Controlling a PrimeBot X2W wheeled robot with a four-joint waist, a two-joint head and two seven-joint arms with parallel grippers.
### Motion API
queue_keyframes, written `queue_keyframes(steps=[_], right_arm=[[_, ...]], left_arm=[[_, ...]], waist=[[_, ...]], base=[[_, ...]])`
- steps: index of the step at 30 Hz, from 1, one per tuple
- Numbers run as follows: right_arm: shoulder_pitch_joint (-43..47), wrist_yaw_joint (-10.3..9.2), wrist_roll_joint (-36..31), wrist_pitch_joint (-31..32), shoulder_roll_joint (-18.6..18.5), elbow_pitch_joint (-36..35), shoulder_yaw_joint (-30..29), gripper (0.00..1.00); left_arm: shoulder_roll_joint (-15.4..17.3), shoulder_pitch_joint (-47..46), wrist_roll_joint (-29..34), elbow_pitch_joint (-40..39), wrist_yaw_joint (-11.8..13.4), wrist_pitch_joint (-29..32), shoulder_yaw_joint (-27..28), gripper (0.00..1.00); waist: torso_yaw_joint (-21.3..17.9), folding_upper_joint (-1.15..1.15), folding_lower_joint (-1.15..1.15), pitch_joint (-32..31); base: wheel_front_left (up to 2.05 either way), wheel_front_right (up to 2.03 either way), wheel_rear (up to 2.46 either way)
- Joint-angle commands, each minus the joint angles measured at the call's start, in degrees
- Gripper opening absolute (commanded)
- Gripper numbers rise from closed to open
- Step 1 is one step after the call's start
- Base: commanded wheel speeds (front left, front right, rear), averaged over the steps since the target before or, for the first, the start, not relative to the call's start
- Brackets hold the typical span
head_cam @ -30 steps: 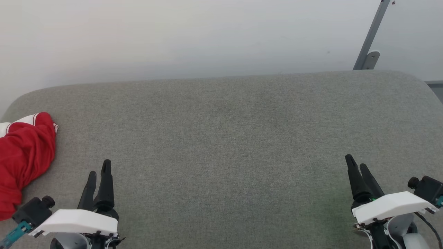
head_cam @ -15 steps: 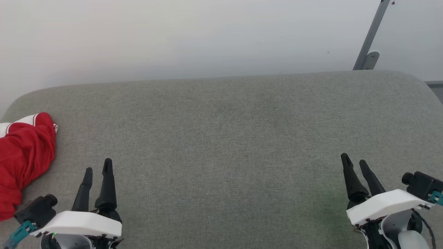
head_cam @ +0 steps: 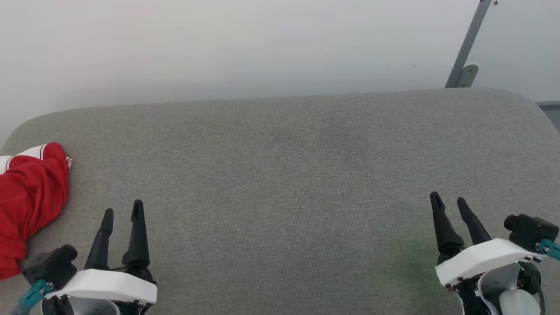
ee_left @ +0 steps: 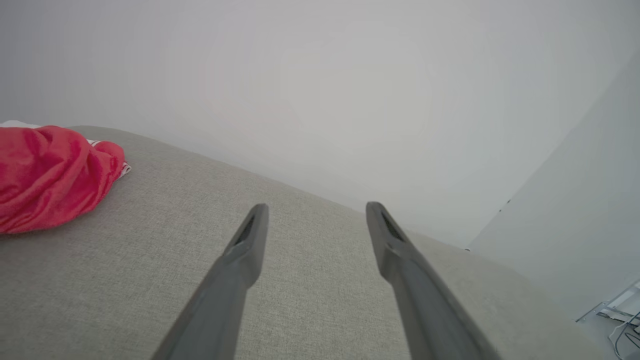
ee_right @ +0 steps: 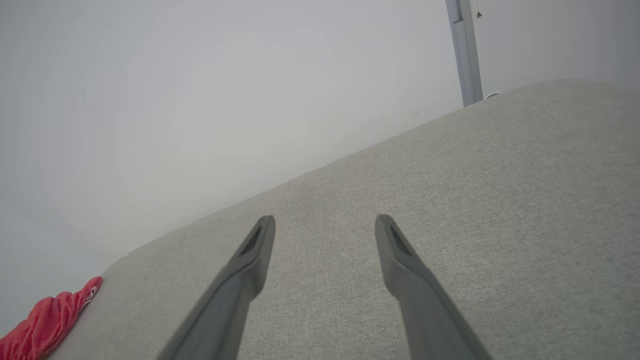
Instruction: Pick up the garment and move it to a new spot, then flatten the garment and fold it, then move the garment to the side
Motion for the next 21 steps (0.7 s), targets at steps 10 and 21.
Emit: queue_keyframes(steps=[10,21], right_arm=[[-1.25,0.26,-5.95,-1.21,0.03,-0.96,0.40,1.00],[-1.23,0.28,-11.21,-2.14,-0.05,-1.61,-0.20,1.00]], left_arm=[[0.38,0.17,6.16,-1.15,-0.57,-1.81,-0.01,1.00],[0.78,0.65,11.09,-1.71,-0.83,-3.20,-0.35,1.00]], waist=[[-0.06,0.00,0.00,0.02],[0.00,0.00,0.00,0.08]], base=[[0.00,0.00,0.00],[0.00,0.00,0.00]])
